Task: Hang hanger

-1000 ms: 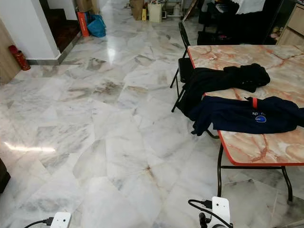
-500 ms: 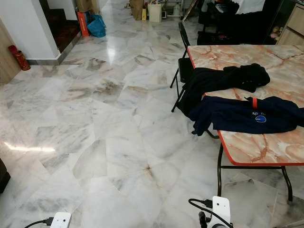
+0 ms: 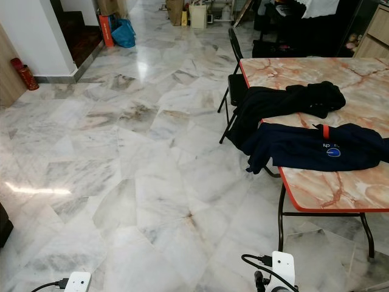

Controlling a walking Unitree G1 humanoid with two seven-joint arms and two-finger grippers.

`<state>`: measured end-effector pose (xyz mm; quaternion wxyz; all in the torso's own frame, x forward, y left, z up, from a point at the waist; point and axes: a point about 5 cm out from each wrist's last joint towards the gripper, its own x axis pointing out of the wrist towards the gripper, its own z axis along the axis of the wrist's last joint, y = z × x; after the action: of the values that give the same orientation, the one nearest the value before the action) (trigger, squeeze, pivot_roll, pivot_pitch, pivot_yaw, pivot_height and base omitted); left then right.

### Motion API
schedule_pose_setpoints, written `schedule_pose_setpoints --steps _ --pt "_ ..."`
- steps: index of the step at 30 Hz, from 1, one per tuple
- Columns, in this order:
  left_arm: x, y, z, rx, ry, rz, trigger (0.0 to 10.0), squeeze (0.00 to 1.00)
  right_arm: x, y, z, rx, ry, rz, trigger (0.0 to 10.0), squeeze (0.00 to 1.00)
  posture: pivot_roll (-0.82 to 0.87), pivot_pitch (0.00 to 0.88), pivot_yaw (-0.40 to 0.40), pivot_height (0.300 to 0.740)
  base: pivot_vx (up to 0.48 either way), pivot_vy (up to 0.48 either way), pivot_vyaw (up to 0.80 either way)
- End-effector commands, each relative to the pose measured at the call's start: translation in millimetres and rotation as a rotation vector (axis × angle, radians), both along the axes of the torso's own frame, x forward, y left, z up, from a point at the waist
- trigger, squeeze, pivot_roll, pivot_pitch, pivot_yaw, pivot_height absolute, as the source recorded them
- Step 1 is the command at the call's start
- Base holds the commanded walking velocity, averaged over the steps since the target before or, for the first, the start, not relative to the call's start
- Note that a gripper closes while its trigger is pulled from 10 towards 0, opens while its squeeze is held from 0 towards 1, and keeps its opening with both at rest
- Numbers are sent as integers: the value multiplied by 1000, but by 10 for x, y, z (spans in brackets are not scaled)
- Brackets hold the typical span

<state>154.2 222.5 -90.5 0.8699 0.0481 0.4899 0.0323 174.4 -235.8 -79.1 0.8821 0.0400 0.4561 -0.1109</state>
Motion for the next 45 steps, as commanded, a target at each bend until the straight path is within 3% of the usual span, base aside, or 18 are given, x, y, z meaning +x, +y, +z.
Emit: schedule_pose_setpoints --steps 1,45 --pt "-21 32 0 0 0 7 10000 0 17 2 9 1 -11 0 10000 0 46 0 10 740 0 0 0" --pt "-5 42 8 4 -2 9 10000 0 36 5 17 2 -19 -16 10000 0 46 0 11 740 0 0 0"
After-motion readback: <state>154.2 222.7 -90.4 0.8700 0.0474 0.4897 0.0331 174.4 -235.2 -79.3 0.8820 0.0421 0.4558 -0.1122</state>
